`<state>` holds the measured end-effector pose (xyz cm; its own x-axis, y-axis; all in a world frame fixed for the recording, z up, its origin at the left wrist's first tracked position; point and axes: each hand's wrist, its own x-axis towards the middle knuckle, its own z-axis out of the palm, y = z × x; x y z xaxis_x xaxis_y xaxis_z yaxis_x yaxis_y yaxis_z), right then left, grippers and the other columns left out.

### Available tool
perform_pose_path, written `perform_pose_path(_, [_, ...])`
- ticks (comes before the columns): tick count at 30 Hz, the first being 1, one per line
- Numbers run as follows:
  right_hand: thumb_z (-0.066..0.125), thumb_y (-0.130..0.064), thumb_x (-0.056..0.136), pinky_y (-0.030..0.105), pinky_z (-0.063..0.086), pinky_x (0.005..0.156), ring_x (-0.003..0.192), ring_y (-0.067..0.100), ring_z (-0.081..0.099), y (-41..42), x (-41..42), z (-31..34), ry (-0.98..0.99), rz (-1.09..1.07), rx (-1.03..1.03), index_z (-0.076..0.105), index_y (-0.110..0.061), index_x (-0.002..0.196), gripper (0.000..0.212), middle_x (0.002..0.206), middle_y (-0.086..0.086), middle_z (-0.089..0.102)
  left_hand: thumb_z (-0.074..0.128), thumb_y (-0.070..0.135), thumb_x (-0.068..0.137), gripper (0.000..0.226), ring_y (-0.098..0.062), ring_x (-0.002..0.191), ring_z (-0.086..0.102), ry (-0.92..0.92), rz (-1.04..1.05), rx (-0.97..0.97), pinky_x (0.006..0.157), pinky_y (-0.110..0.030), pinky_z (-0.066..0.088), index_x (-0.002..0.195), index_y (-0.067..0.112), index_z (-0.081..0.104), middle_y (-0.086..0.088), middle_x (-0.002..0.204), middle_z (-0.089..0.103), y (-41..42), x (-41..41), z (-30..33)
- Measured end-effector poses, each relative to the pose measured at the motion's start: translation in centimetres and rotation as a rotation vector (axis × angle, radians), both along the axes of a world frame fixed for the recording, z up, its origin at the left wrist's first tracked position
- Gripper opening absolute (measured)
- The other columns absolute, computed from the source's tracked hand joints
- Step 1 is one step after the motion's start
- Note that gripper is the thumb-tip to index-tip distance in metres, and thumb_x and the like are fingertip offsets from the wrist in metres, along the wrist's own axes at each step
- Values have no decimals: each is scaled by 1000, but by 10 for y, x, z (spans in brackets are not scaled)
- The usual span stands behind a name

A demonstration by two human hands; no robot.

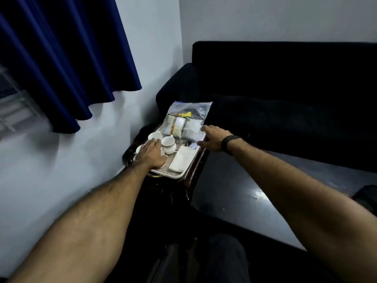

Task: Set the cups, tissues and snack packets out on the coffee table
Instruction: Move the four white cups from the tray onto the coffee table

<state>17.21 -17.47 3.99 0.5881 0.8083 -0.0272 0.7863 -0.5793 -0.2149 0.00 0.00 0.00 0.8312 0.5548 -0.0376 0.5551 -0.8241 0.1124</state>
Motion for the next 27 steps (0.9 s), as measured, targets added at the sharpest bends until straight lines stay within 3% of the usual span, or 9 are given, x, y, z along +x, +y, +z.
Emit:
perform_pose_path(3, [58,-51,88,40,47,87,119,31,54,33,-14,-25,66,71,4,43,-15,133,60,132,10,54,55,26,88,58,-32,139,37,8,80,-27,114,-41,32,140,6,38,-17,146,40,21,-5,-15])
perform_pose_path(5, [59,-49,87,39,45,94,123,31,52,57,-26,-45,112,130,11,41,-15,135,62,135,10,53,55,23,86,62,-31,139,36,15,127,-58,114,-41,31,143,9,35,-16,147,39,32,-7,-26])
perform_pose_path(7, [59,-49,87,42,44,100,125,33,50,86,-31,-64,158,162,22,40,-14,135,62,137,12,52,57,25,85,70,-31,142,33,26,140,-89,114,-42,31,148,13,30,-16,151,35,48,-4,-36])
perform_pose_path(11, [61,-47,85,43,45,92,119,36,51,137,-43,-96,240,184,-9,37,-20,136,62,131,16,51,64,36,86,83,-32,146,27,76,204,-129,116,-44,29,154,17,19,-17,160,20,82,8,-52])
perform_pose_path(14, [62,-47,83,49,45,98,125,39,47,161,-52,-115,253,190,-24,33,-25,141,69,137,17,45,68,40,82,91,-35,145,28,95,209,-158,114,-47,32,155,21,17,-18,157,23,98,17,-62])
perform_pose_path(18, [62,-45,83,47,46,92,122,40,51,179,-62,-132,279,133,31,29,-27,145,73,132,22,48,69,31,81,79,-43,134,39,88,191,-189,105,-50,42,148,28,28,-21,139,40,107,30,-70])
perform_pose_path(27, [65,-44,83,47,49,80,109,43,57,175,-77,-144,250,76,140,34,-20,140,70,125,23,46,63,16,86,72,-39,131,36,39,235,-107,101,-47,41,148,33,31,-13,141,35,96,16,-80])
